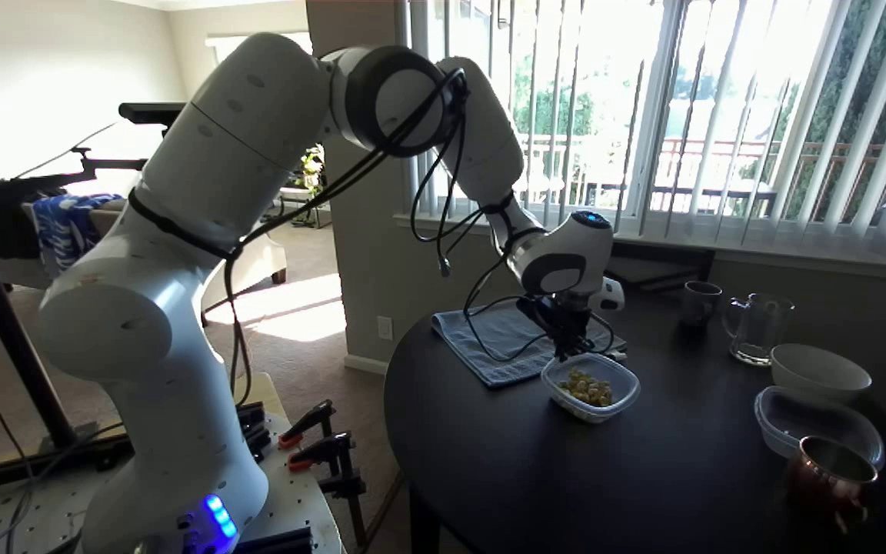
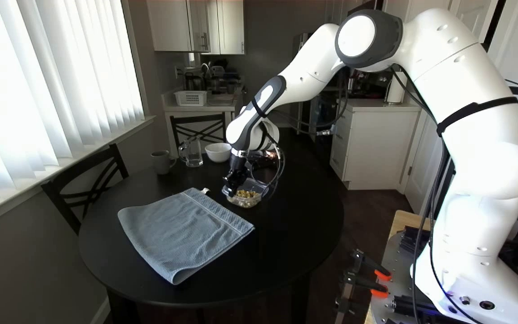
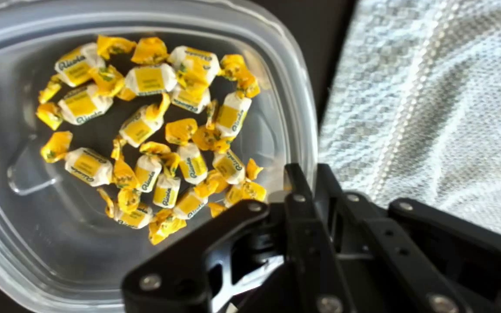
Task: Pick up the clear lunch box with candy in it and pour out the candy onto the blue towel
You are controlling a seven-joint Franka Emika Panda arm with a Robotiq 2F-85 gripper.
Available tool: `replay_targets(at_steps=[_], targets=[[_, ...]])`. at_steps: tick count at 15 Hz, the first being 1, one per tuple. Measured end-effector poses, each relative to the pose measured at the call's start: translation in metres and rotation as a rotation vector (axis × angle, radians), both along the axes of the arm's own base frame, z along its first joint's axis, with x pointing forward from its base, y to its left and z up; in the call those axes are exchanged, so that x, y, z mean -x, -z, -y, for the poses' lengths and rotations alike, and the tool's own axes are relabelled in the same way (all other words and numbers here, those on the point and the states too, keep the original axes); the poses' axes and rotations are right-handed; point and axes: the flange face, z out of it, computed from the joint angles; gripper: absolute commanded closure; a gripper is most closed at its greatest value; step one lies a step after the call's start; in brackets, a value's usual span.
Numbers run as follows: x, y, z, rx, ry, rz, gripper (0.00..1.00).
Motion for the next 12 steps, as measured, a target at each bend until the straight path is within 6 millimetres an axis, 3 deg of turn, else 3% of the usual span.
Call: replay_targets(at_steps=[4, 8, 12], targets=[[-0.002, -0.027, -0.026, -0.193, -0.08, 0.033, 0.98], [0.005, -0.057, -0.066, -0.379, -0.225, 0.0, 0.98], [0.014, -0.073, -0.097, -0.54, -0.382, -0.09, 0.98]])
